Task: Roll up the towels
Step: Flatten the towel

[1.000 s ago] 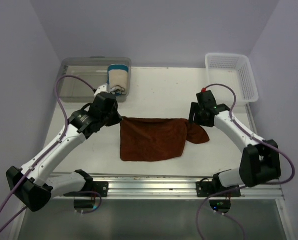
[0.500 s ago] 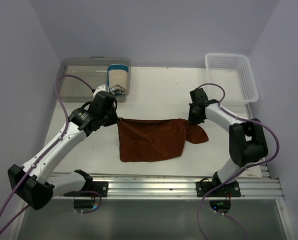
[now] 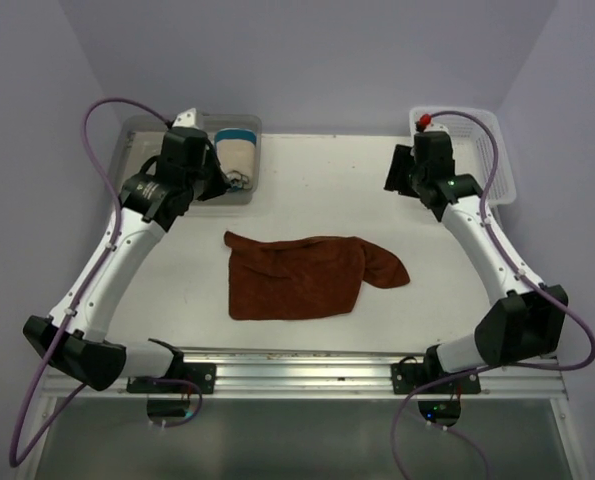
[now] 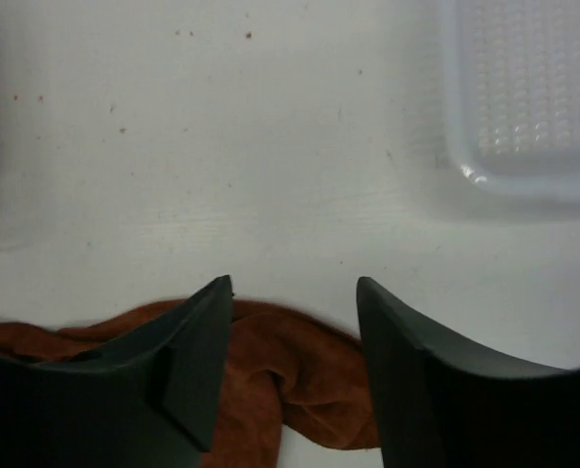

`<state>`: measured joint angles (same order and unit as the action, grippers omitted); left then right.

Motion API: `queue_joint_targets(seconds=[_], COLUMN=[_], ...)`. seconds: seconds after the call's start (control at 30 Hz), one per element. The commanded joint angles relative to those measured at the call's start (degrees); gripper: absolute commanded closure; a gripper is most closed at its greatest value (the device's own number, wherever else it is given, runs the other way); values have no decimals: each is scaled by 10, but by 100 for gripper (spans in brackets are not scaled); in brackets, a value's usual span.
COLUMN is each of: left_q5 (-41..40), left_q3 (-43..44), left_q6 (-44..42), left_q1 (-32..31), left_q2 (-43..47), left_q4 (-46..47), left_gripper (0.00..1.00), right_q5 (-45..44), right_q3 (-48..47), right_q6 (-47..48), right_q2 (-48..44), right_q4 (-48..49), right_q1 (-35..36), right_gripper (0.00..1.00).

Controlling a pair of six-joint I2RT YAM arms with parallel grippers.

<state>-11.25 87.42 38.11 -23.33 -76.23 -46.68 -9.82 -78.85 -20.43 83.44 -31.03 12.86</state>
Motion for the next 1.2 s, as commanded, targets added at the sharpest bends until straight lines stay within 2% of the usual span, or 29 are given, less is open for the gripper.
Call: queue_joint_targets(seconds=[0.0,0.1,0.27,0.33,0.37,0.57,0.7,0.77,0.97,1.17], left_q5=[37,41,26,18,23,18,20,10,46,81], left_q3=[-29,-55,-88,-128,-144,-239,-251,-250,-249,-232], left_q6=[-21,-21,-25,-23,-22,10,15,14,6,2], left_q1=[0,2,4,6,7,18,32,38,86,86], left_q2=[5,13,22,17,12,-64,-108,-123,-197,-245], left_q4=[18,19,11,18,22,74,118,124,178,196], left_gripper=[100,100,100,100,86,38,33,27,27,39], right_q5=[40,30,3,3,2,11,14,10,16,20], right_q3=[103,146,213,241,248,267,273,278,308,331], right_q6=[1,-6,-19,-22,-26,-26,-21,-18,-29,-41], right_q2=[23,32,19,9,4,-27,-53,-58,-57,-66], right_q4=[-21,-17,-9,2,4,-7,-19,-26,-11,-3], right_q1=[8,22,25,25,25,25,26,25,25,25], right_gripper=[36,29,28,28,28,28,28,28,28,28])
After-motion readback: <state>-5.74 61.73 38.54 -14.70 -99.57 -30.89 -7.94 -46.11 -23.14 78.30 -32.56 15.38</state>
